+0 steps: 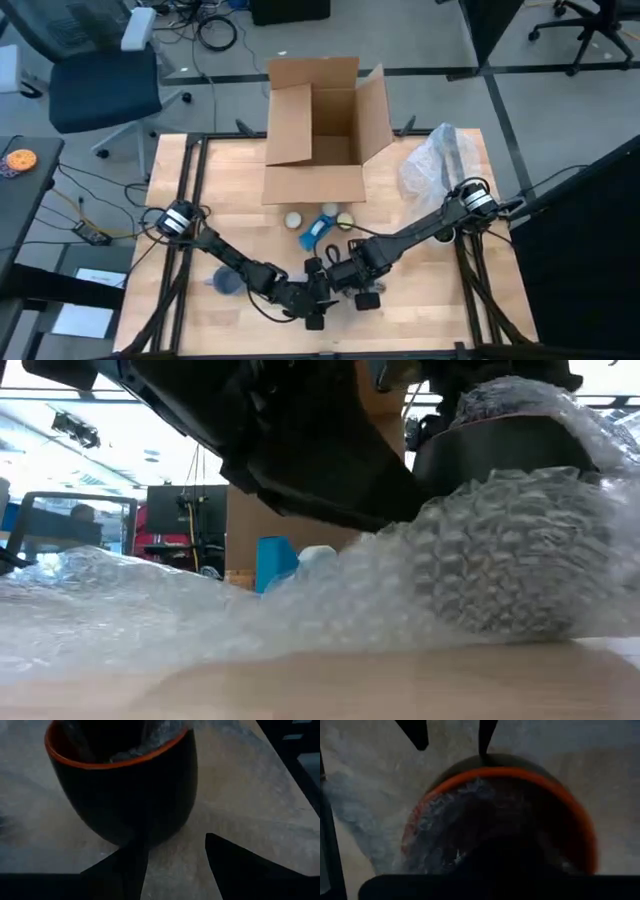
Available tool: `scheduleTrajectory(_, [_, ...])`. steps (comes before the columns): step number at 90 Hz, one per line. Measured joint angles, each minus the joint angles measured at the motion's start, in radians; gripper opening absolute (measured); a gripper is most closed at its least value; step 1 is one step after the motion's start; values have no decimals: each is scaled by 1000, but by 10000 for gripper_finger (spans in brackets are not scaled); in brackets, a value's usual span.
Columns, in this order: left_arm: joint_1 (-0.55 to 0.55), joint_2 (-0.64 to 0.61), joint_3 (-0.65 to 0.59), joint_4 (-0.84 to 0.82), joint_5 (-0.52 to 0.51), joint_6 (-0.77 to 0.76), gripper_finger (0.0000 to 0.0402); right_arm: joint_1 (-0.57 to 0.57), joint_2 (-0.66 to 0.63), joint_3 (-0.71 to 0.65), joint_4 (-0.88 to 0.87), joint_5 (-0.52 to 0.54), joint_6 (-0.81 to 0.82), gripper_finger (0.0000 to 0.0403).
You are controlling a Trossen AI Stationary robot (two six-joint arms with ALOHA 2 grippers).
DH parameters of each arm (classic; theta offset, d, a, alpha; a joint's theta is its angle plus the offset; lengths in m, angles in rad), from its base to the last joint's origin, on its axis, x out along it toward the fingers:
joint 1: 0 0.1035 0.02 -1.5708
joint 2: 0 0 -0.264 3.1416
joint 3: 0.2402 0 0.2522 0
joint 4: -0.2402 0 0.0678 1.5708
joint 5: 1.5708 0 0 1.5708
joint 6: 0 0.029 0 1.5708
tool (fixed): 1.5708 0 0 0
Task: Wrap mug
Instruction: Wrap the black mug with the bubble wrap
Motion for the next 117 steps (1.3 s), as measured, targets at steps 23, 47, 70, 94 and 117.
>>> scheduleTrajectory(23, [0, 0, 0, -11, 15, -5, 182, 23, -14, 115, -64, 17, -2, 0])
scheduleTrajectory(47, [-3, 0, 0, -13, 15, -6, 182, 54, 1, 33, 55, -22, -10, 0])
scheduleTrajectory(70, [-5, 0, 0, -21, 15, 8, 182, 16, 0, -115, 167, -68, -15, 0])
scheduleTrajectory(94, [-6, -29, 0, -71, 29, 27, 182, -5, -12, -61, 87, -82, -46, 0])
scheduleTrajectory(117, [-16, -45, 0, -129, 30, 20, 182, 18, -78, 59, -46, -40, -11, 0])
